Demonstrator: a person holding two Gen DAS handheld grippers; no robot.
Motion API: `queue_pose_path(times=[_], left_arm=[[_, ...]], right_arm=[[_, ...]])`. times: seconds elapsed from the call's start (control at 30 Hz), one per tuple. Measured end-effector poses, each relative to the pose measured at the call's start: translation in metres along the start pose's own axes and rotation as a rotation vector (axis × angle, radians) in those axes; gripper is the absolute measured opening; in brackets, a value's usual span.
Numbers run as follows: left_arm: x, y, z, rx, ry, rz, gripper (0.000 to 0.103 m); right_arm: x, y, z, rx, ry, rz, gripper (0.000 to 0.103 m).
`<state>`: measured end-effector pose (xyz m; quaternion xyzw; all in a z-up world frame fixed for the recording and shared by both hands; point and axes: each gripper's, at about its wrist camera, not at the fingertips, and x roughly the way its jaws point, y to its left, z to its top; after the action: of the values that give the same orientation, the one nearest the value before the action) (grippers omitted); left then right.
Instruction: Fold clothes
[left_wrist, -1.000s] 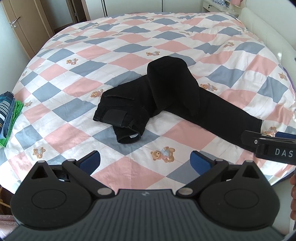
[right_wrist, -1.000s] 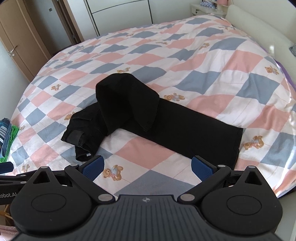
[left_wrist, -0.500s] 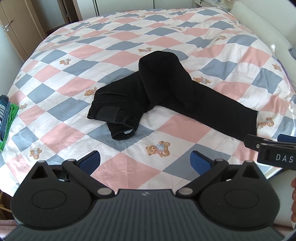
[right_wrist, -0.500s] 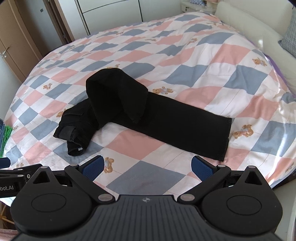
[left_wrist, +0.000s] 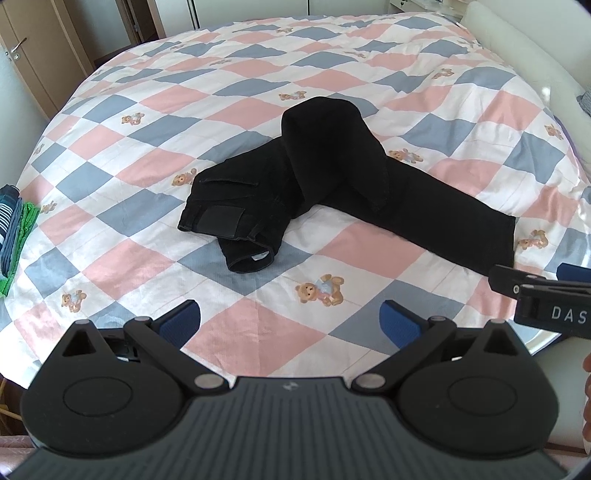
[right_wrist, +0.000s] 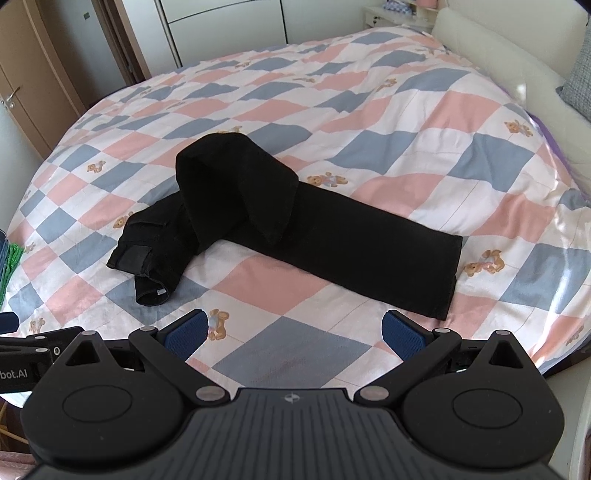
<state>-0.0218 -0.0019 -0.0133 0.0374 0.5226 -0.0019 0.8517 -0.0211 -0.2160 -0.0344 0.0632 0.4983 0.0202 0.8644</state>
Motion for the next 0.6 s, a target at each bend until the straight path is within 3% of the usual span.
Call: queue_pose_path(times=[0.6], left_arm=[[0.0003,-0.0017,-0.0028,-0.003,-0.005,-0.006,0.102]], right_arm=[[-0.0002,0.0021,-0.0006,-0.032,0.002,-0.004,0.103]])
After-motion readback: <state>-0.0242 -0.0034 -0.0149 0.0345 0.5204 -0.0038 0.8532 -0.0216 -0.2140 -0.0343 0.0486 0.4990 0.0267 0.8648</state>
